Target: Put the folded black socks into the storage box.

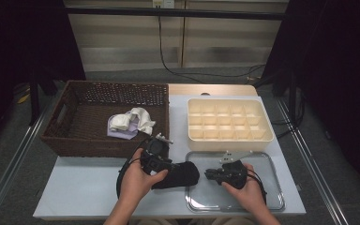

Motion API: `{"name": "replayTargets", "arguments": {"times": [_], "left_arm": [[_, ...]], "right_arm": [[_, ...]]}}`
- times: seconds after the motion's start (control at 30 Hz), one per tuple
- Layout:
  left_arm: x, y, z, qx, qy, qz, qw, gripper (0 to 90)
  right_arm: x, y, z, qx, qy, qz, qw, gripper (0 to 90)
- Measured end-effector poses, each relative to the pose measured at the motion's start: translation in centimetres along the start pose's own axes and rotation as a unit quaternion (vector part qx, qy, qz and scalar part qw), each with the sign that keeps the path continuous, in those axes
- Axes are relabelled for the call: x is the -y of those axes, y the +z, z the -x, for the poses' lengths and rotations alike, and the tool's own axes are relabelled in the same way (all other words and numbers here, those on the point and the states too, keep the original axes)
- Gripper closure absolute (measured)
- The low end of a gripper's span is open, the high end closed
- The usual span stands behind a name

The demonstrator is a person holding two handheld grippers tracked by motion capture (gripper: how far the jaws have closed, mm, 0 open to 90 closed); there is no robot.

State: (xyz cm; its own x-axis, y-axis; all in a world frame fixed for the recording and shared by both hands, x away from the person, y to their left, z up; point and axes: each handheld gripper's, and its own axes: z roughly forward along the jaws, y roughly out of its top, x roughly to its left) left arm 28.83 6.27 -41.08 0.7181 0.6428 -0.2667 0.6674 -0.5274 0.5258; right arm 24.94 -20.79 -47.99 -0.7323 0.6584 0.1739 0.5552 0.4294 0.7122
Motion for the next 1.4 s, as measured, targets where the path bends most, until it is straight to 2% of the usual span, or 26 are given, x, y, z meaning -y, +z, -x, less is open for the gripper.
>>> {"name": "replayTargets", "arguments": {"times": [0.13, 0.17, 0.33, 0.43, 0.5, 0.63, 0.7, 0.77, 0.87, 1.0, 1.03, 1.07, 1.27, 1.4], "left_arm": [[0.5, 1.0, 0.2, 0.007, 0.006, -0.010, 0.9999, 72.3], [0.5, 1.5, 0.3, 0.013, 0.009, -0.011, 0.9998, 72.3], [0.5, 2.5, 0.5, 0.014, 0.018, -0.021, 0.9995, 73.3], [0.8, 3.2, 0.5, 0.010, 0.019, -0.026, 0.9994, 72.5], [0.9, 3.3, 0.5, 0.008, 0.018, -0.029, 0.9994, 72.1], [1.1, 2.7, 0.5, 0.002, 0.021, -0.018, 0.9996, 67.5], [1.3, 2.0, 0.3, -0.006, 0.012, -0.008, 0.9999, 64.2], [1.6, 1.5, 0.1, -0.014, 0.012, -0.004, 0.9998, 61.8], [2.4, 0.7, -0.7, -0.024, -0.004, 0.003, 0.9997, 60.2], [2.9, 0.3, -1.1, -0.037, -0.010, 0.006, 0.9993, 58.5], [3.0, 0.2, -1.3, -0.038, -0.011, 0.006, 0.9992, 57.4], [3.3, 0.0, -1.6, -0.040, -0.022, 0.010, 0.9989, 55.6], [4.1, -0.4, -2.4, -0.047, -0.042, 0.024, 0.9978, 53.7], [4.9, -0.1, -3.0, -0.041, -0.063, 0.023, 0.9969, 52.2]], "right_arm": [[0.0, 0.0, 0.0, 0.000, 0.002, -0.002, 1.0000, 83.3], [0.0, 0.0, 0.0, 0.000, 0.003, -0.002, 1.0000, 83.3], [0.0, 0.0, 0.0, 0.000, 0.000, 0.001, 1.0000, 83.1], [0.0, 0.0, 0.0, -0.001, 0.001, 0.001, 1.0000, 83.0], [0.0, 0.0, 0.0, 0.000, 0.001, 0.001, 1.0000, 83.0], [0.0, 0.0, 0.0, 0.000, 0.000, 0.002, 1.0000, 82.9], [0.0, 0.0, 0.0, 0.000, -0.001, 0.002, 1.0000, 82.9], [0.0, 0.0, -0.1, 0.000, -0.001, 0.002, 1.0000, 82.9], [0.0, 0.0, 0.0, 0.000, -0.001, 0.001, 1.0000, 83.0], [0.0, 0.0, -0.1, 0.001, -0.001, -0.001, 1.0000, 83.0], [0.0, 0.0, -0.1, 0.001, -0.003, 0.001, 1.0000, 82.9], [0.0, 0.0, -0.1, 0.002, -0.005, 0.001, 1.0000, 82.9], [0.0, 0.0, -0.1, 0.001, -0.004, 0.002, 1.0000, 82.9], [0.0, 0.0, -0.1, 0.001, -0.003, 0.002, 1.0000, 82.8]]}}
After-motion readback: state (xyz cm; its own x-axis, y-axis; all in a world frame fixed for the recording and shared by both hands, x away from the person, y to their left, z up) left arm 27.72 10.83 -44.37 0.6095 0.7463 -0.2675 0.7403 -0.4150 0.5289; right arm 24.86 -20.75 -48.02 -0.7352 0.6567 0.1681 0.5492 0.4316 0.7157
